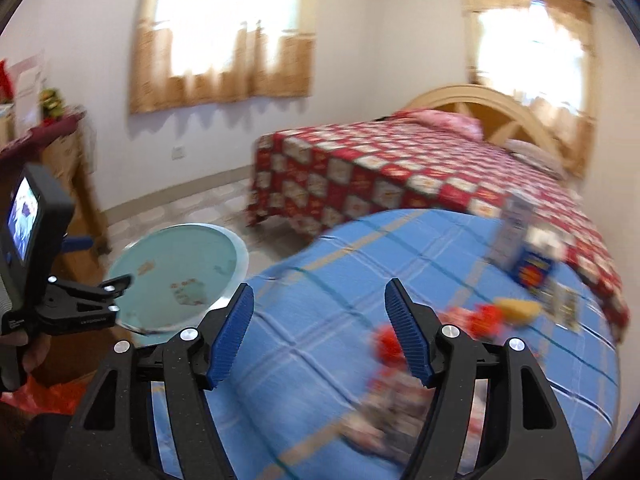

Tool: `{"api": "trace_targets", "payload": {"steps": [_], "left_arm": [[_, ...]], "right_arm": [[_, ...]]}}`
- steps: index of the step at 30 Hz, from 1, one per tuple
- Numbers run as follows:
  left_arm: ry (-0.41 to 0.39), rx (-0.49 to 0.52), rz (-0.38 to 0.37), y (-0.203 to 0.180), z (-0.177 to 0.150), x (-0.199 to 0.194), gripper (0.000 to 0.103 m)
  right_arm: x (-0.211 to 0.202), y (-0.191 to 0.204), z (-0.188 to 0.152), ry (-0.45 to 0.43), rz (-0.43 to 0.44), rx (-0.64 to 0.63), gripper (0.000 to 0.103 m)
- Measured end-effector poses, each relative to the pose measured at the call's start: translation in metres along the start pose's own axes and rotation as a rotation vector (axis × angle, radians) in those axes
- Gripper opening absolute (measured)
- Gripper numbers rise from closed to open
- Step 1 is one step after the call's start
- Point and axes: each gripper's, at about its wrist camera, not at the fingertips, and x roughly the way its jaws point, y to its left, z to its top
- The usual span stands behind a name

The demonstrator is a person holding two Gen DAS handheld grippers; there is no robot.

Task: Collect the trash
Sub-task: 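Return both tools to the table while the right tool grasps the black scrubber, then lift the black scrubber with the right tool while the left tool grasps the patterned cloth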

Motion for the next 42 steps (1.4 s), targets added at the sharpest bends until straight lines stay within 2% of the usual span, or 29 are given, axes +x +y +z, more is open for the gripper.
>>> {"api": "trace_targets", "payload": {"steps": [1,5,10,15,23,25,27,29,32,36,42], "left_arm": [[-0.002,0.008,-0.009,-0.008,-0.001,-0.002,0.077],[-0.015,0.047,-0.043,-0.033,0.000,-0.010,0.077],[-0.036,0.093,-0.078,-0.064,0.004,-0.022,0.078],[-0.062,0.120,-0.105,-0.090,0.011,-0.033,0.078],[-0.078,0.147,-0.131,-0.112,0.016,-0.038,0.078],[-0.079,0.155,-0.138,-0.115,0.015,-0.040,0.078],[-0.082,0.160,-0.148,-0.118,0.013,-0.042,0.078],[-0.088,0.168,-0.158,-0.121,0.013,-0.044,0.078],[-0.097,0.177,-0.172,-0.128,0.015,-0.049,0.078],[-0.110,0.184,-0.194,-0.141,0.019,-0.056,0.078],[-0.138,0.195,-0.258,-0.173,0.031,-0.073,0.078]], "right_arm": [[-0.011,-0.018,-0.008,-0.006,-0.051,0.025,0.067],[-0.034,-0.070,-0.031,0.003,-0.167,0.120,0.067],[-0.044,-0.112,-0.059,0.045,-0.231,0.192,0.065],[-0.038,-0.126,-0.077,0.084,-0.218,0.199,0.059],[-0.010,-0.119,-0.096,0.171,-0.153,0.198,0.050],[-0.005,-0.119,-0.100,0.192,-0.129,0.206,0.045],[-0.003,-0.119,-0.101,0.201,-0.099,0.214,0.027],[-0.002,-0.117,-0.100,0.204,-0.079,0.209,0.019],[-0.005,-0.114,-0.098,0.191,-0.059,0.218,0.012],[-0.021,-0.116,-0.095,0.133,-0.060,0.237,0.011],[-0.049,-0.142,-0.092,0.071,-0.137,0.276,0.011]]}}
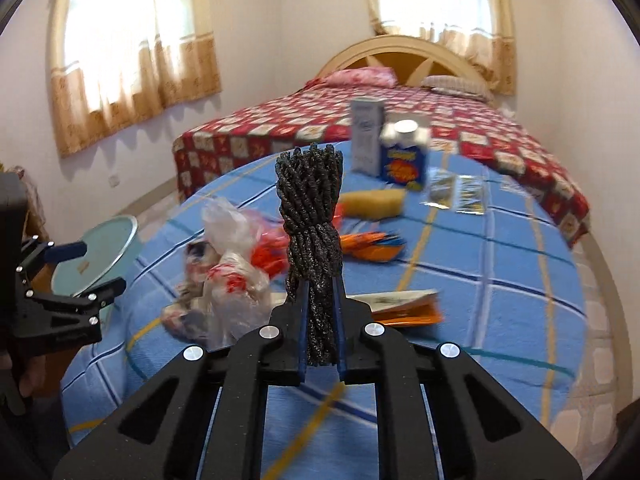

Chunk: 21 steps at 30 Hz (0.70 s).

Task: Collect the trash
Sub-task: 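Lift the black scrubber with the right tool while the left tool grasps the patterned cloth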

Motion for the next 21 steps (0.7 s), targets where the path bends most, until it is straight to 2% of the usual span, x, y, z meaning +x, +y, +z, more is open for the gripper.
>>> {"api": "trace_targets", "payload": {"steps": [6,11,14,16,18,21], "left_arm": [[-0.018,0.023,-0.052,-0.034,0.014,0.002,0.078],[0.011,0.030,-0.092,-0.055,0.019,0.015,0.078],[0.021,0.032,-0.107,-0.065,0.018,0.023,0.074],[0.036,0.035,-0.136,-0.070,0.017,0.028,0.057],[0.041,0.037,-0.196,-0.074,0.017,0.027,0.027],[0.026,0.061,-0.213,-0.079,0.016,0.022,0.010]], "right_arm": [[-0.009,-0.030,-0.013,0.004,-0.069,0.024,0.011],[-0.010,-0.048,-0.024,0.015,-0.106,0.033,0.011],[-0.007,-0.057,-0.031,0.025,-0.111,0.052,0.012],[-0.005,-0.058,-0.036,0.032,-0.109,0.057,0.012],[-0.002,-0.058,-0.038,0.035,-0.103,0.057,0.012],[-0.003,-0.056,-0.039,0.031,-0.098,0.059,0.012]]}}
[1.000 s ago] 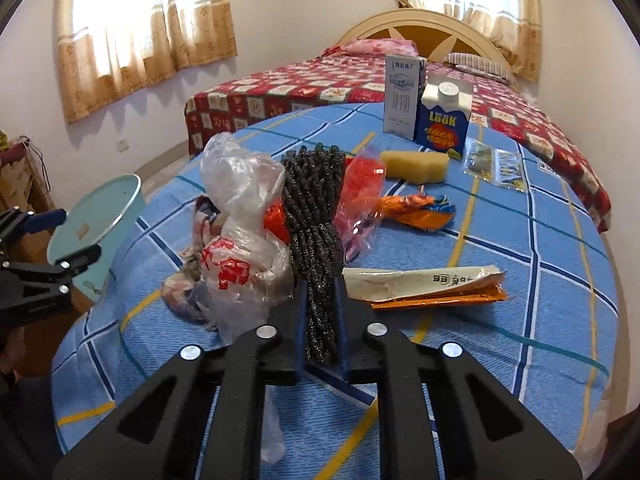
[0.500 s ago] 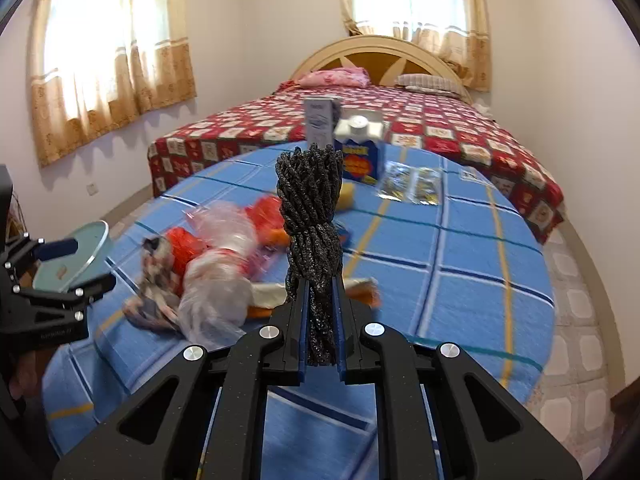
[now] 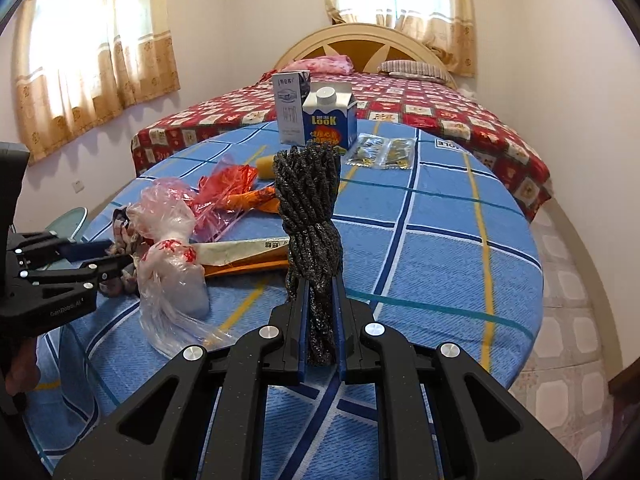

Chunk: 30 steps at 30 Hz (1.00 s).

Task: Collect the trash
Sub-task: 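Lift the black scrubber with the right tool while the left tool grasps the patterned cloth, then carry the patterned cloth and black scrubber over the blue bin with both tools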

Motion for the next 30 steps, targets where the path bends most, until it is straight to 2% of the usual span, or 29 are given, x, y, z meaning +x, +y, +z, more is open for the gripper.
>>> {"api": "trace_targets", "payload": {"steps": [3,8,12,20,30], "left_arm": [[-0.016,-0.001,-0.003,0.005,0.000,-0.010,0.004],[-0.072,0.013,0.024,0.021,-0.001,-0.040,0.002],[-0.107,0.017,0.077,0.037,-0.003,-0.059,0.002],[-0.108,-0.029,0.154,0.080,-0.011,-0.070,0.002],[-0.073,-0.086,0.271,0.135,-0.027,-0.074,0.002]], "right_arm": [[-0.003,0.002,0.001,-0.010,0.002,-0.002,0.012],[-0.009,0.008,0.005,-0.031,0.008,-0.012,0.012],[-0.015,0.018,0.010,-0.050,0.020,-0.031,0.012],[-0.023,0.046,0.027,-0.083,0.066,-0.072,0.012],[-0.010,0.105,0.051,-0.090,0.148,-0.159,0.012]]}}
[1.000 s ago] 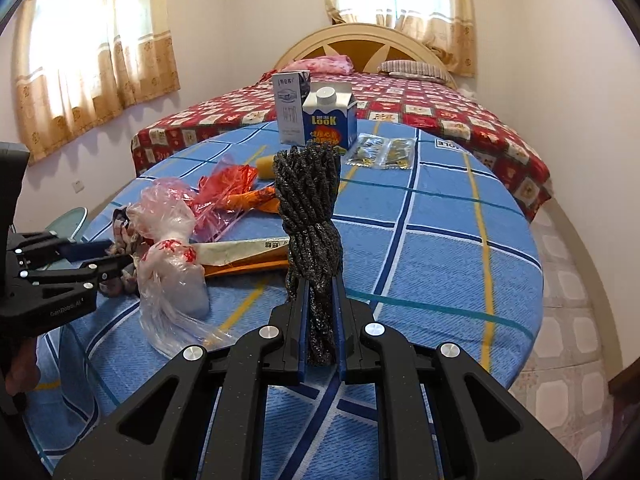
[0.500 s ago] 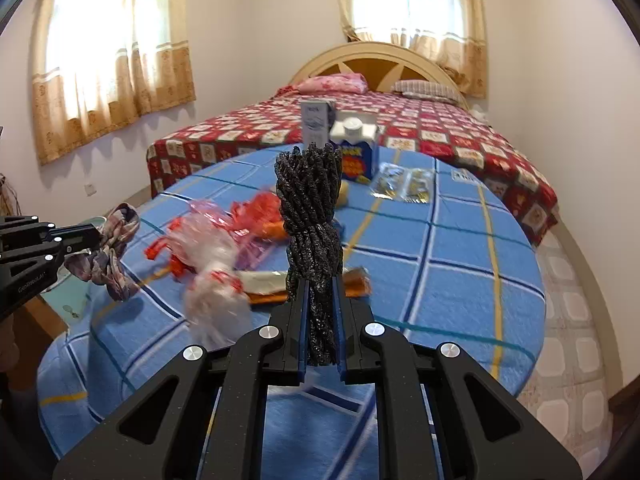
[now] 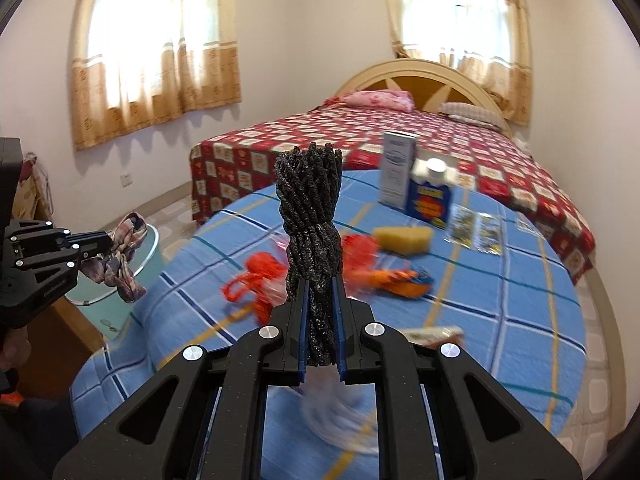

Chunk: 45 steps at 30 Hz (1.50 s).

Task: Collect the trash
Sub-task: 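Carry the patterned cloth and black scrubber over the blue bin with both tools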

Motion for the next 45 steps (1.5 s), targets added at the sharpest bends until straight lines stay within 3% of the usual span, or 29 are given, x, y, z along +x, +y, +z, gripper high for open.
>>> {"api": "trace_targets", "payload": {"steps": [24,45], "left_arm": [[0.115,-0.103,0.195,0.099,-0.035,0.034,0.002],[0.184,-0.118,0.287,0.139,-0.052,0.051,0.002]], "right_arm": [[0.082,0.119,0.042,0.073,0.118,-0.211,0.011],[0.126,0.183,0.060,0.106,0.179,-0.326,0.011]]}}
